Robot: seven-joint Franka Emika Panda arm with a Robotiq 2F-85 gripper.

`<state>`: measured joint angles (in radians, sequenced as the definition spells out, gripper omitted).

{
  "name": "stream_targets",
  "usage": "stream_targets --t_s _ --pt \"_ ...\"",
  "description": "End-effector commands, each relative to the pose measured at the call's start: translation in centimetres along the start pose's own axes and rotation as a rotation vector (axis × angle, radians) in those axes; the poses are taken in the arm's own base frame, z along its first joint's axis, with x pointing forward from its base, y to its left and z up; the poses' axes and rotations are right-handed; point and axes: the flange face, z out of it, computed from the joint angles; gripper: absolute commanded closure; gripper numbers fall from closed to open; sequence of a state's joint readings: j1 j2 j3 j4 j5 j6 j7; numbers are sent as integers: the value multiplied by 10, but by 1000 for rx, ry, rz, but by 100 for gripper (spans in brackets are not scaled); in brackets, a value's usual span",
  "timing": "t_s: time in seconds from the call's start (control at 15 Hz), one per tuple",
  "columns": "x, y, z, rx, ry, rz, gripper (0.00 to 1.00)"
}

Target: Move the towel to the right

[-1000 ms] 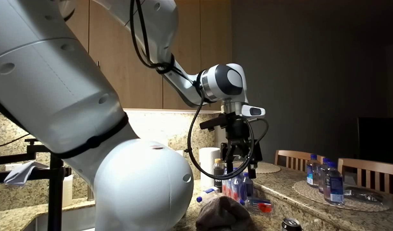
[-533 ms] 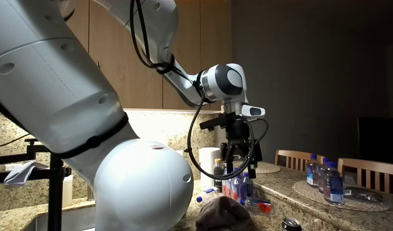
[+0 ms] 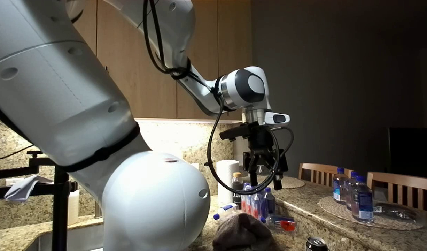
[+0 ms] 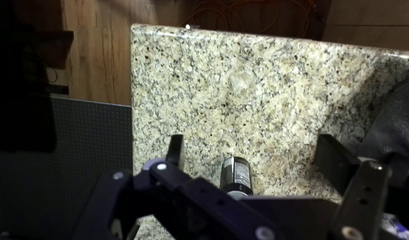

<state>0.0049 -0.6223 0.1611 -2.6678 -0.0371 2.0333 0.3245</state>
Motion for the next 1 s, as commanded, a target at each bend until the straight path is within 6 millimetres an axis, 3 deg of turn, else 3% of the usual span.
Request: stream_targets --t_s 0.0,0.2,0.47,0.93 --pt "25 -4 -7 47 47 15 0" --pt "43 -13 -10 64 65 7 0" --pt "65 -46 -7 86 60 -25 0" --pt "94 -136 -6 175 136 68 0"
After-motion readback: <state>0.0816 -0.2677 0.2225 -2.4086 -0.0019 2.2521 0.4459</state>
